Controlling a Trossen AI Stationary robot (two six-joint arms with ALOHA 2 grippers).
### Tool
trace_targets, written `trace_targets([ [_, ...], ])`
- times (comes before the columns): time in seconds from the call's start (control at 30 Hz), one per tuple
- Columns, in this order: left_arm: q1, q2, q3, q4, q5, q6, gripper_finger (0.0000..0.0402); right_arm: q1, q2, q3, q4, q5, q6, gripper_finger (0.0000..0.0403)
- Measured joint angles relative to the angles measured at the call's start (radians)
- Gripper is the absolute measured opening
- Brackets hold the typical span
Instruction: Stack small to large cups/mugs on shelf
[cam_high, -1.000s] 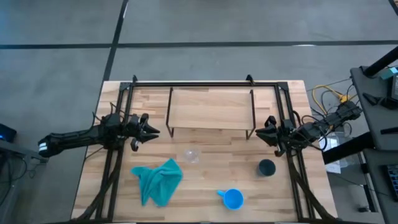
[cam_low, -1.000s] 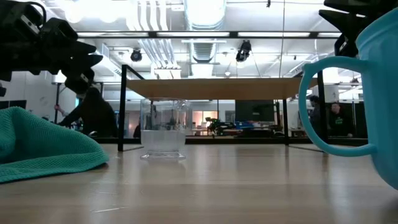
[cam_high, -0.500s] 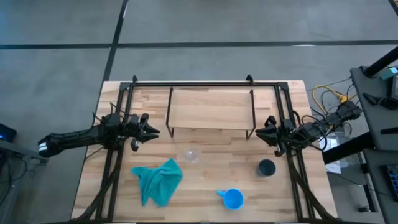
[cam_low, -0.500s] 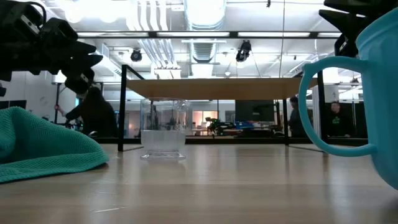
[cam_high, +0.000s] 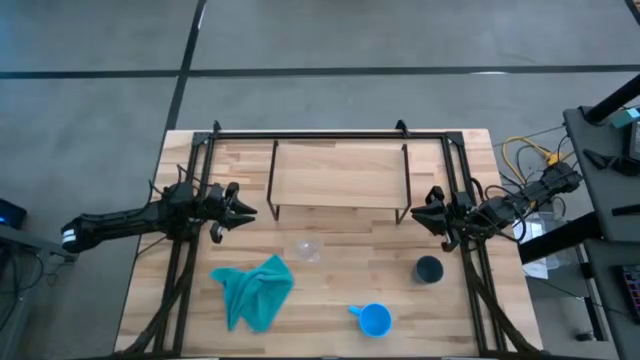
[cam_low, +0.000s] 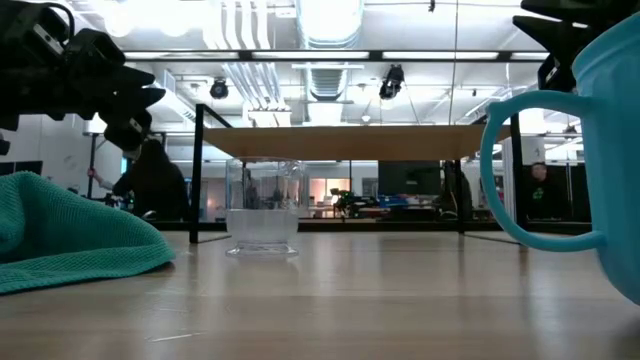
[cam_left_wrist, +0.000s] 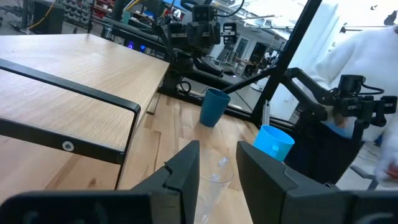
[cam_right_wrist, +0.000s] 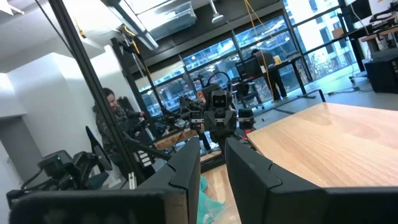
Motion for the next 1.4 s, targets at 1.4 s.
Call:
trace_targets([
  [1.4, 0.0, 0.003, 0.0, 0.079, -0.135, -0.002, 0.0093, 0.0, -0.002, 0.0, 0.127, 0.11, 0.246, 0.0079],
])
